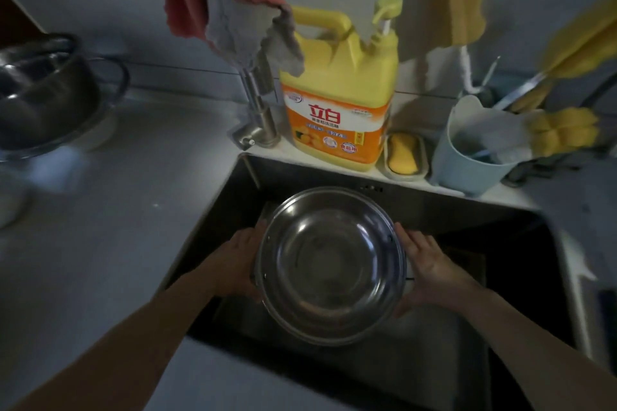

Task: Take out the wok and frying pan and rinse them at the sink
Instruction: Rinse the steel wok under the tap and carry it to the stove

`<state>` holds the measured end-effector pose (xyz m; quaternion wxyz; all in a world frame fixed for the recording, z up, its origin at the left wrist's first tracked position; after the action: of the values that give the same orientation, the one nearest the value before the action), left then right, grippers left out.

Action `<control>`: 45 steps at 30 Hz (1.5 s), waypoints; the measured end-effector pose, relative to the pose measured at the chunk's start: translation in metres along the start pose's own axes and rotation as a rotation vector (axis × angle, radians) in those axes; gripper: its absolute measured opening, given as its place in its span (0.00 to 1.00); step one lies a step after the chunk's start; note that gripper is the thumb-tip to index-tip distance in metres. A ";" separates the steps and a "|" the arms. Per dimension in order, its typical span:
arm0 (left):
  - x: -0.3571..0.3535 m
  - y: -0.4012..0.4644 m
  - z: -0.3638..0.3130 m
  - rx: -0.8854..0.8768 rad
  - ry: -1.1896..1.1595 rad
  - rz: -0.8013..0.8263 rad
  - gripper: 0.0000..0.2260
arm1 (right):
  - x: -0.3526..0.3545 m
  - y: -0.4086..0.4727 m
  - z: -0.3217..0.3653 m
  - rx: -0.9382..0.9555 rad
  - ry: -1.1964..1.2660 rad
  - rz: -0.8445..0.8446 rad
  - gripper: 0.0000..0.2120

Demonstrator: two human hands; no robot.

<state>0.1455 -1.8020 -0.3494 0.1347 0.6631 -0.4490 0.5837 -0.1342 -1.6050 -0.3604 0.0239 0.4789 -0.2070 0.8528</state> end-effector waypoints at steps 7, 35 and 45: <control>-0.043 0.020 0.024 -0.020 -0.040 0.009 0.63 | -0.059 0.029 -0.019 -0.030 -0.005 0.040 0.77; -0.062 0.036 0.049 -0.001 -0.058 0.092 0.57 | -0.082 0.055 -0.010 0.100 -0.089 -0.010 0.72; 0.096 0.055 0.009 0.302 -0.456 -0.819 0.39 | -0.081 0.055 -0.010 0.097 -0.038 -0.021 0.70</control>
<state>0.1015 -1.8812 -0.2845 0.1536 0.9081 -0.0800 0.3813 -0.1117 -1.6384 -0.4495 0.0056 0.4976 -0.1610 0.8523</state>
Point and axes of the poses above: each hand's wrist, its own y-axis towards the middle knuckle, its own x-axis out of the back of the hand, z = x × y, the point moved 6 cm from there along y, towards the middle knuckle, and after that the axes turned 5 degrees about -z, right-handed, at the moved point
